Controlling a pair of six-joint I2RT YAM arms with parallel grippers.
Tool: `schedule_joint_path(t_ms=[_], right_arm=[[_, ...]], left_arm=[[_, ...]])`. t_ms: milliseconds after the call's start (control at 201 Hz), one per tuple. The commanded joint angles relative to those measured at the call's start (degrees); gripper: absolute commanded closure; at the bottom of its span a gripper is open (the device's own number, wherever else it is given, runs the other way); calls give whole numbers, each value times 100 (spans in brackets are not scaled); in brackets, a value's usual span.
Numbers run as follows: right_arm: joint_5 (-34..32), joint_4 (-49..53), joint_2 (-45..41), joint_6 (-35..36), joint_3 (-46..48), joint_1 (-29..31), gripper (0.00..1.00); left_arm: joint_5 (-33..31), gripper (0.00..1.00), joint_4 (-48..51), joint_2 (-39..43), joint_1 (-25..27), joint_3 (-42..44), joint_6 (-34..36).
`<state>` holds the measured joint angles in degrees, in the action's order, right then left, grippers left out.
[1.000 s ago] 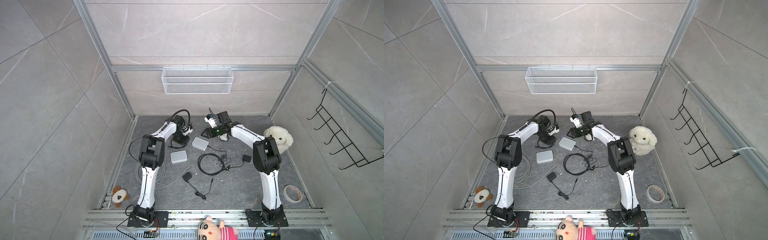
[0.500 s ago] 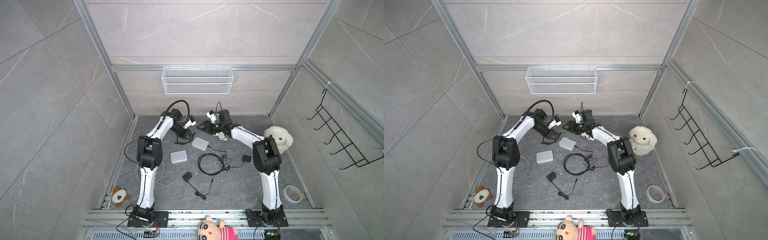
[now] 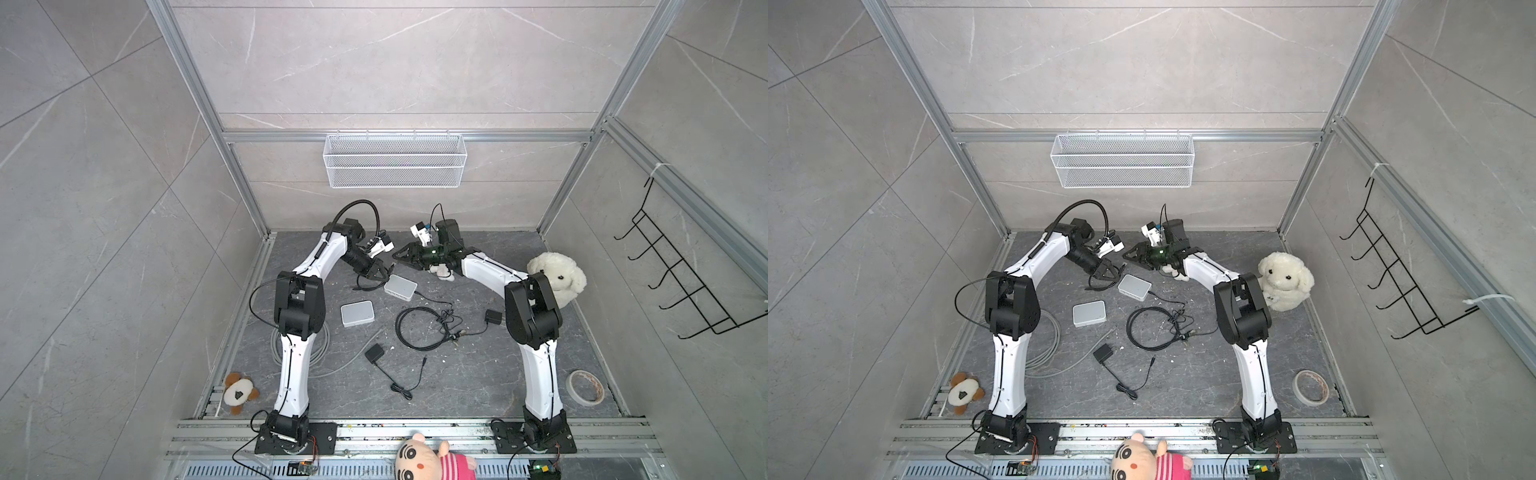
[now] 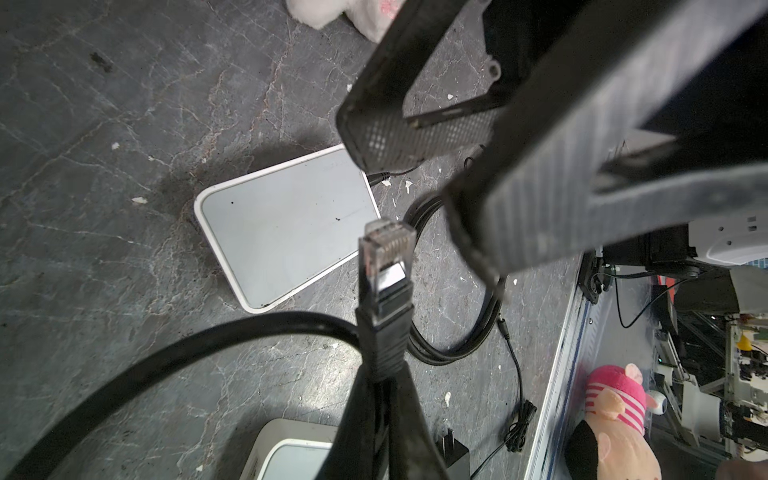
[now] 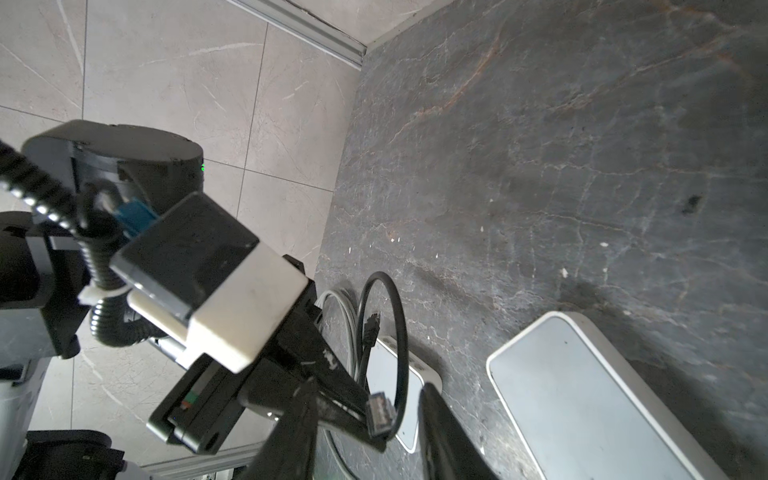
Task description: Insert the plug into the switch port
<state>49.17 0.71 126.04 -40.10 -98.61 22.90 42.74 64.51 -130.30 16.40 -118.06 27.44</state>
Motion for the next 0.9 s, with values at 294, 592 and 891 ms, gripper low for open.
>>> schedule_joint_path(t_ms=[294,592,891], right_arm=[[240,530,371,335,-343,152,68],[83,710,342,167,-212,164,89],[-235,851,298,-1239,-171,-114,92]], left_arm=[[327,97,125,382,30,-51,-77],[89,92,-287,513,12,181,-367],[-665,59,-2035,1241,320,1326,-1195]])
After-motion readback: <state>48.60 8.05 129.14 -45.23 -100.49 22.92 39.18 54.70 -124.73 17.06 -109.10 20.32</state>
